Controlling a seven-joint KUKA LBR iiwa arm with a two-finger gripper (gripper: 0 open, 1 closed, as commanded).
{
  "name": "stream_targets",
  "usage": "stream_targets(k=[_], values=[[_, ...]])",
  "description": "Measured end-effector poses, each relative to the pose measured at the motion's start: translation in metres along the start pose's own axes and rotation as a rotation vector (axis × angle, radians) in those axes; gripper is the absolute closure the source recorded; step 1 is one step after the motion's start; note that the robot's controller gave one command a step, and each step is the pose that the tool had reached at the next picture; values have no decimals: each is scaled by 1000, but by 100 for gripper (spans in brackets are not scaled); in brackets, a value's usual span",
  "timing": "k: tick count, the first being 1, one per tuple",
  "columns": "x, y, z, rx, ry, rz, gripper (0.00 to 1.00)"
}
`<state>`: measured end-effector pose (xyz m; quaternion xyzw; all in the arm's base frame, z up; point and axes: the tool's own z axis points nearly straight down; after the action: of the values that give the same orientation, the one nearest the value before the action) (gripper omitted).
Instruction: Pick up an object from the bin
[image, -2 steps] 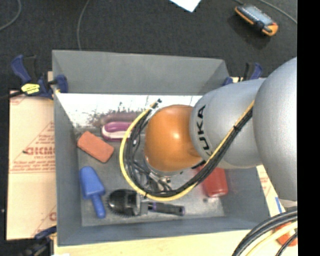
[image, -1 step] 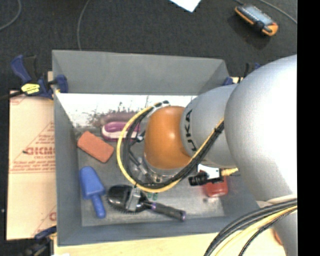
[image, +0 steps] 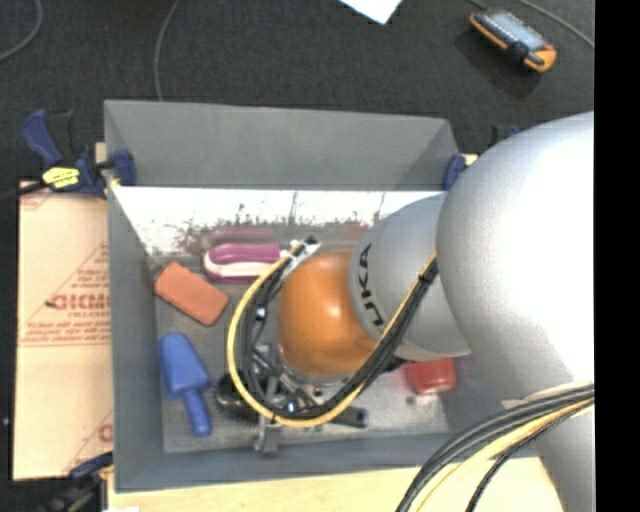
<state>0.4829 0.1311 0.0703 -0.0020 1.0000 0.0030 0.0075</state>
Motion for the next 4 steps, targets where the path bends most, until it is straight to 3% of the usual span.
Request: stream_targets(k=[1, 4], values=[[-61, -19, 1, 10, 18, 470, 100], [-61, -20, -25, 9, 18, 471, 100]])
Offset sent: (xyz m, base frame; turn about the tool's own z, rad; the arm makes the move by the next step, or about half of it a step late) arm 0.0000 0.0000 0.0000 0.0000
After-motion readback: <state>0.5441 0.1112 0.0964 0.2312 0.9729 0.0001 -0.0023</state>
